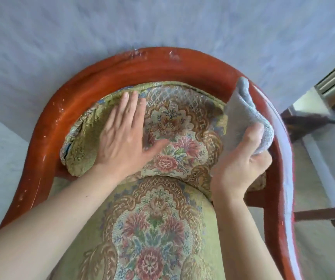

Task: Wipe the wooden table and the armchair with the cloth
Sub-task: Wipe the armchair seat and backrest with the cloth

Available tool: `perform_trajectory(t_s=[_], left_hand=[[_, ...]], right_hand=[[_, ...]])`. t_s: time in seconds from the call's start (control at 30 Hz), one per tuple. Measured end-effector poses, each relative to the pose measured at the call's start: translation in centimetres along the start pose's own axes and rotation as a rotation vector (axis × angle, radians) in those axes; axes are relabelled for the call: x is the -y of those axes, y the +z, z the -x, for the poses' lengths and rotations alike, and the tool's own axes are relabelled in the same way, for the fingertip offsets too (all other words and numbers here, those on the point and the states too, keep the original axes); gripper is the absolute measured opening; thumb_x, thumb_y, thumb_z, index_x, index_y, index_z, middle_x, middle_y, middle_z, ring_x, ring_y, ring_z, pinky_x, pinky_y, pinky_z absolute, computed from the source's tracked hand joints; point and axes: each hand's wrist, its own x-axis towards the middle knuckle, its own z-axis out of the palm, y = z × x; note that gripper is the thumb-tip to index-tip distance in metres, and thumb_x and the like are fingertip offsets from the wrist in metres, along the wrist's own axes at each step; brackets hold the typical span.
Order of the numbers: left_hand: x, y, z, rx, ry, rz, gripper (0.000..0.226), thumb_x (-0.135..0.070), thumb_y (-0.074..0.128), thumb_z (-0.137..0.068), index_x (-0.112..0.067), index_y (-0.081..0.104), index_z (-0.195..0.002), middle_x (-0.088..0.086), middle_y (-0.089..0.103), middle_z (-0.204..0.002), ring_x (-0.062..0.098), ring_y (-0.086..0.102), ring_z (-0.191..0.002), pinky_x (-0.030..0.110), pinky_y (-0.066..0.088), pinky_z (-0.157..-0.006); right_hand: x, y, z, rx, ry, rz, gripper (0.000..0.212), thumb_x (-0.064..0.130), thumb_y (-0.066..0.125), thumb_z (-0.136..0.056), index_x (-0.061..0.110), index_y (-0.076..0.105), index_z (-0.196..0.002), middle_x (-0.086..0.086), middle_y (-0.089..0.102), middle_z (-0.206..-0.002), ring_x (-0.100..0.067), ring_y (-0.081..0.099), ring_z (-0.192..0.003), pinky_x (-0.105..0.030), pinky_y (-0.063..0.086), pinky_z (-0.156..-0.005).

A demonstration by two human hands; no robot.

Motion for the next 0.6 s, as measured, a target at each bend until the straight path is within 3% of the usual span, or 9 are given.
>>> perform_trajectory(t_s=[0.07,0.1,0.17,0.23,0.3,0.43,0.5,0.6], left_hand=[[0.9,0.3,-0.6,0.026,0.006,-0.023,0.107,-0.088,0.016,-0.088,-0.011,0.001,-0.162,0.007,-0.003,-0.169,0.022,-0.003,-0.156,0.043,0.007,-0.126],[1.2,0.5,-0.7,0.031,0.012,-0.032,0.107,-0.088,0.016,-0.088,-0.013,0.001,-0.162,0.006,-0.003,-0.169,0.021,-0.003,-0.156,0.043,0.008,-0.127],[1.6,1.3,-0.7,0.033,0.029,-0.044,0.107,-0.088,0.017,-0.087,-0.013,0.003,-0.162,0.004,-0.003,-0.170,0.020,-0.003,-0.157,0.043,0.009,-0.127],[1.8,1.9,-0.8,0.011,0.031,-0.040,0.107,-0.086,0.023,-0.086,-0.012,0.008,-0.162,0.003,0.002,-0.170,0.019,0.000,-0.157,0.042,0.009,-0.127],[2.1,2.3,-0.9,-0.013,0.039,-0.033,0.108,-0.084,0.032,-0.084,-0.012,0.011,-0.162,0.003,0.006,-0.170,0.018,0.003,-0.157,0.040,0.009,-0.126],[3.0,2.9,-0.9,-0.034,0.087,-0.039,0.113,-0.083,0.039,-0.081,-0.010,0.011,-0.162,0.005,0.005,-0.171,0.021,0.005,-0.157,0.039,0.006,-0.126],[3.1,3.1,-1.0,-0.054,0.106,-0.028,0.116,-0.080,0.047,-0.076,-0.008,0.016,-0.161,0.006,0.008,-0.170,0.022,0.007,-0.157,0.040,0.009,-0.126],[3.2,3.4,-1.0,-0.075,0.113,0.004,0.118,-0.081,0.053,-0.074,-0.006,0.020,-0.160,0.006,0.011,-0.170,0.021,0.008,-0.157,0.042,0.015,-0.125]], right_hand=[[-1.4,1.2,-0.3,0.038,-0.188,0.178,0.044,0.046,0.038,-0.099,0.028,0.057,-0.063,0.012,0.053,-0.054,-0.013,0.052,-0.055,-0.032,0.039,-0.056],[-2.2,1.9,-0.3,0.077,-0.232,0.261,0.057,0.048,0.034,-0.101,0.015,0.062,-0.063,-0.002,0.060,-0.056,-0.021,0.059,-0.058,-0.034,0.041,-0.056],[-3.6,3.8,0.1,0.208,-0.220,0.391,0.078,0.056,0.025,-0.102,-0.005,0.073,-0.089,-0.024,0.073,-0.088,-0.036,0.071,-0.093,-0.045,0.054,-0.075],[-4.6,5.7,0.8,0.350,-0.286,0.469,0.061,0.045,0.029,-0.105,0.001,0.064,-0.128,-0.020,0.064,-0.132,-0.024,0.047,-0.137,-0.048,0.041,-0.111],[-5.3,7.2,1.6,0.418,-0.397,0.506,0.050,0.031,0.033,-0.104,0.004,0.048,-0.144,-0.017,0.047,-0.150,-0.023,0.028,-0.147,-0.045,0.020,-0.123],[-6.1,9.1,2.4,0.381,-0.431,0.512,0.049,0.031,0.035,-0.105,0.007,0.043,-0.147,-0.015,0.042,-0.154,-0.029,0.027,-0.149,-0.044,0.015,-0.125],[-6.5,10.2,2.7,0.468,-0.531,0.505,0.046,0.030,0.038,-0.104,0.008,0.056,-0.140,-0.015,0.045,-0.151,-0.030,0.030,-0.148,-0.043,0.016,-0.125],[-6.6,10.8,3.0,0.615,-0.606,0.512,0.048,0.030,0.039,-0.102,0.002,0.058,-0.137,-0.016,0.051,-0.147,-0.032,0.033,-0.147,-0.047,0.019,-0.124]])
